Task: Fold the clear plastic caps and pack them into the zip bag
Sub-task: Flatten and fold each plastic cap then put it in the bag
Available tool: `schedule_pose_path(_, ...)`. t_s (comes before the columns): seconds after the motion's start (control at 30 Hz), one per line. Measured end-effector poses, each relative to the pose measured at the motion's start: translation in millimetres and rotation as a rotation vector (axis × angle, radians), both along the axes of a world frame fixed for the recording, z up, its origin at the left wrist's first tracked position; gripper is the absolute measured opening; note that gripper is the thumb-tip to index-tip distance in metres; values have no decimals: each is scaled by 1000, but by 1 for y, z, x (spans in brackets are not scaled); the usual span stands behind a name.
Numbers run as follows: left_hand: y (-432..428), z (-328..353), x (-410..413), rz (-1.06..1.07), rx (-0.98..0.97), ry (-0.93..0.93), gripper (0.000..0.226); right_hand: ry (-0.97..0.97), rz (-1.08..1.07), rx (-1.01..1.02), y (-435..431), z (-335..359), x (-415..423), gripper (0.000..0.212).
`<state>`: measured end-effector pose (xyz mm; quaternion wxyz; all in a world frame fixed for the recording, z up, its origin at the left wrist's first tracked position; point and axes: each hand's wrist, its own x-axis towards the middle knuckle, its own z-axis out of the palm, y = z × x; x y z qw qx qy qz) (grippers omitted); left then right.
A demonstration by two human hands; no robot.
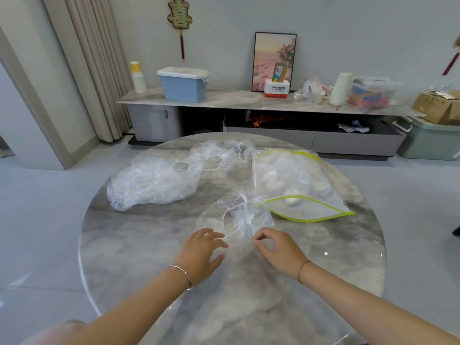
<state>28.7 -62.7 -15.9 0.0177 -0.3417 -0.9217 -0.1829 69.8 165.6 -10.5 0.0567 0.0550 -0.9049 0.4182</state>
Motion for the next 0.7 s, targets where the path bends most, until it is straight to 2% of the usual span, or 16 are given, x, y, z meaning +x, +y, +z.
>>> schedule_pose_path(0.07, 1, -1, 0, 16, 123, 43, 43, -15, 75, 30, 4, 5, 7, 20)
schedule_pose_path(0.13, 5, 1, 4, -5, 133, 68, 40, -58, 211, 234, 9, 4, 14, 52)
schedule_pose_path(0.17, 8, 1, 6, -26, 139, 80, 38, -62, 249, 319, 9, 3, 18, 61)
schedule_pose_path(0.23, 13, -1, 12, -95, 134, 111, 35, -52, 253, 374, 8, -2, 24, 61)
schedule_pose_path(0.3, 15, -4, 17, -156, 57, 68, 54, -70, 221, 315, 7, -4, 28, 53)
schedule_pose_path(0.33, 14, -5, 17, -167, 4, 26, 61, -108, 174, 220, 8, -3, 31, 41)
schedule_pose_path(0.4, 13, -8, 14, -161, -48, 0, 54, -204, 72, -24, 11, 0, 34, 14)
schedule_pose_path(0.43, 12, -9, 12, -136, -64, -17, 49, -244, 33, -133, 14, 1, 34, 12)
schedule_pose_path(0.53, 11, -6, 9, -21, 67, -171, 54, -297, -102, -280, 23, -4, 32, 17)
schedule_pose_path(0.6, 14, 1, 8, 25, 246, -315, 29, -288, -197, -264, 29, -11, 32, 26)
schedule_pose_path(0.63, 16, 4, 10, 32, 281, -376, 16, -282, -243, -259, 32, -16, 31, 37)
schedule_pose_path(0.67, 20, 8, 12, 28, 311, -425, 9, -285, -277, -252, 35, -19, 32, 45)
schedule_pose_path(0.7, 21, 10, 14, 38, 335, -472, 9, -292, -301, -260, 37, -22, 31, 44)
